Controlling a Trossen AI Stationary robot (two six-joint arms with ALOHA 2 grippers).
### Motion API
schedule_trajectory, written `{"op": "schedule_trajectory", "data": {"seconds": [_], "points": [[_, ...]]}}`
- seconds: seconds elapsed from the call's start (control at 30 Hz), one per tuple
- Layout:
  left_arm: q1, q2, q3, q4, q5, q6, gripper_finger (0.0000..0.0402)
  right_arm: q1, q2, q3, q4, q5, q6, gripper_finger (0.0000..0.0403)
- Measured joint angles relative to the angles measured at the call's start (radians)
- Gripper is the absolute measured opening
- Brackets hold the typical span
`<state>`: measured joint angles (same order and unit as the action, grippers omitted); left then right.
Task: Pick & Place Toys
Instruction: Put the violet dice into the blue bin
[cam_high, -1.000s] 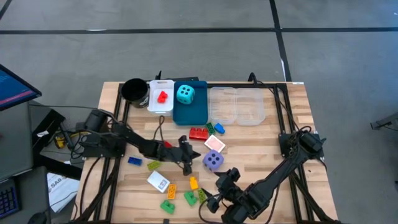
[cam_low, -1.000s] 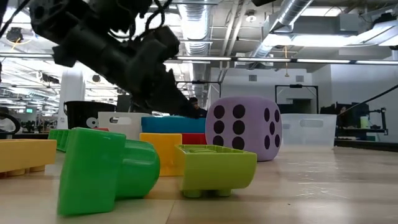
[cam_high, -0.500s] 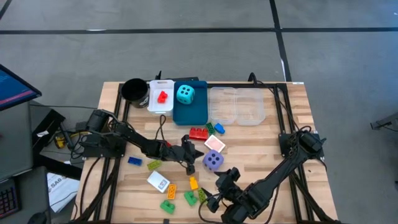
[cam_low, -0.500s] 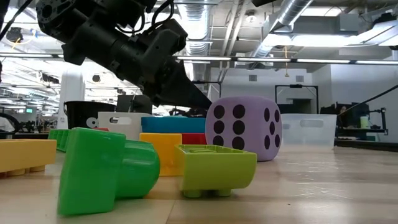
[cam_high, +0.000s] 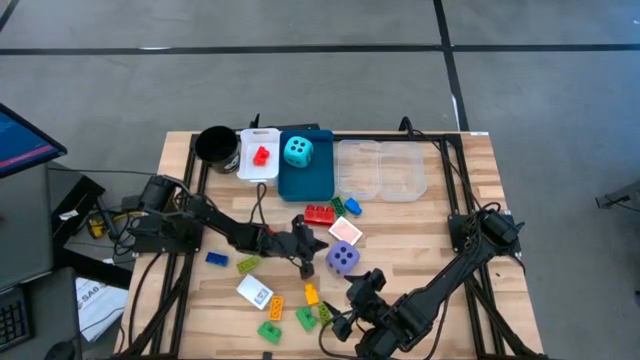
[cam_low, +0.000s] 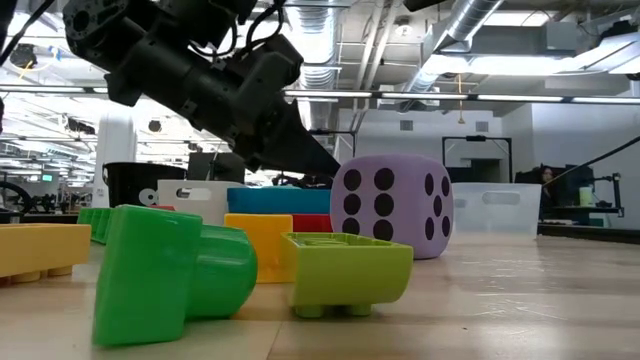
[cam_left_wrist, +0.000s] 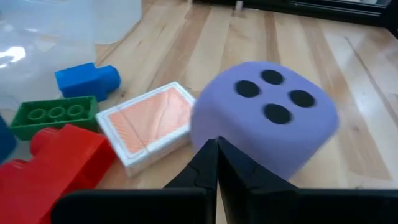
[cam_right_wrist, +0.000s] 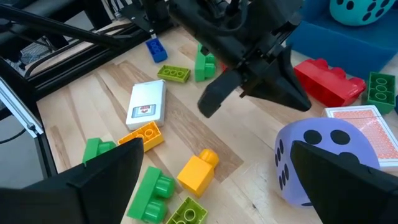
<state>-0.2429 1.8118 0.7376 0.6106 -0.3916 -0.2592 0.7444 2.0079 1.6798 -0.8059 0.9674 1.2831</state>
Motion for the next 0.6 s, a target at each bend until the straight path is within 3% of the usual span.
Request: {"op": "schedule_trajectory", "data": {"seconds": [0.6], "points": [[0.026, 0.003, 0.0, -0.001, 0.064, -0.007, 0.0, 0.0, 0.0, 0.0, 0.001, 0.0, 0.0, 0.04]]}}
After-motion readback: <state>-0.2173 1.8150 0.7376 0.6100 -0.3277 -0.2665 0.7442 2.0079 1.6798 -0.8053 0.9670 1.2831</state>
